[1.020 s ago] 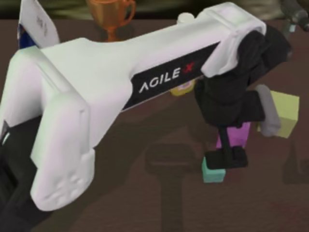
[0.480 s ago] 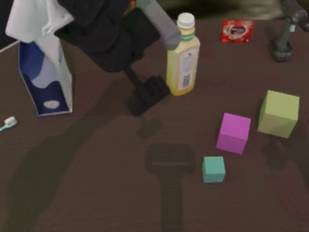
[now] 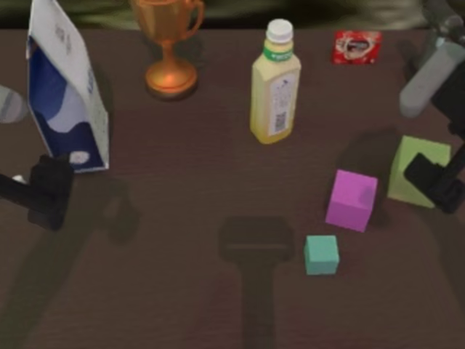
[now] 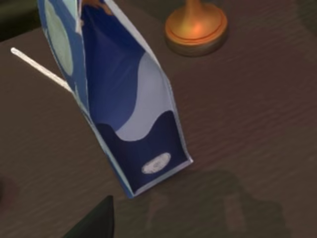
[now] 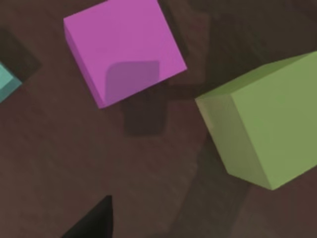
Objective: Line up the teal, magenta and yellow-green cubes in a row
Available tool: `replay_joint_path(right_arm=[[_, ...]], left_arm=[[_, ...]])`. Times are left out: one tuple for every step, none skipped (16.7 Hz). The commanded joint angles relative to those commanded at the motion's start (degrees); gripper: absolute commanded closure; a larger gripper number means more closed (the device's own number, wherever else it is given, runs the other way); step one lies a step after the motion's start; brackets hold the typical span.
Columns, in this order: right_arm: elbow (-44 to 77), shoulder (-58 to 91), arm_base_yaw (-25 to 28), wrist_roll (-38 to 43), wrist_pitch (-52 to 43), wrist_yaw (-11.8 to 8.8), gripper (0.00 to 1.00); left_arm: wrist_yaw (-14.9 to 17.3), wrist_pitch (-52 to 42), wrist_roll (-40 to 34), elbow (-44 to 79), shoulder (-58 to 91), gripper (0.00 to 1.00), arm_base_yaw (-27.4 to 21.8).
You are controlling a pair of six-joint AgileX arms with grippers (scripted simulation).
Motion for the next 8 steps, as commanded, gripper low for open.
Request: replay_joint_path(right_arm=[[3.91, 5.02, 1.03, -1.95, -2.87, -0.01, 0.00], [7.71, 9.71, 2.02, -3.81, -5.57, -0.01, 0.00], [11.36, 14.07, 2.95, -5.58, -8.10, -0.01, 0.00], [14.83, 18.13, 3.84, -7.26, -10.45, 0.01, 0.00], [18.10, 21.93, 4.66, -8.82, -12.59, 0.03, 0.00], [21.15, 25.45, 5.41, -10.26, -14.52, 0.06, 0.00], [23.91, 28.65, 6.09, -11.55, -16.23, 0.10, 0.00], [26.34, 31.42, 6.68, -12.67, -17.67, 0.14, 0.00]], left_arm=[[0.01, 3.31, -1.41, -5.47, -5.59, 0.00, 2.16], [0.05, 6.55, -2.76, -10.62, -10.85, 0.00, 4.19], [0.11, 9.69, -4.06, -15.44, -15.82, 0.00, 6.10], [0.20, 12.73, -5.30, -19.91, -20.51, 0.00, 7.87], [0.30, 15.63, -6.48, -24.04, -24.92, 0.00, 9.50], [0.41, 18.33, -7.58, -27.80, -29.06, 0.00, 10.98], [0.53, 20.77, -8.59, -31.08, -32.88, 0.00, 12.27], [0.64, 22.91, -9.47, -33.87, -36.19, 0.00, 13.36]])
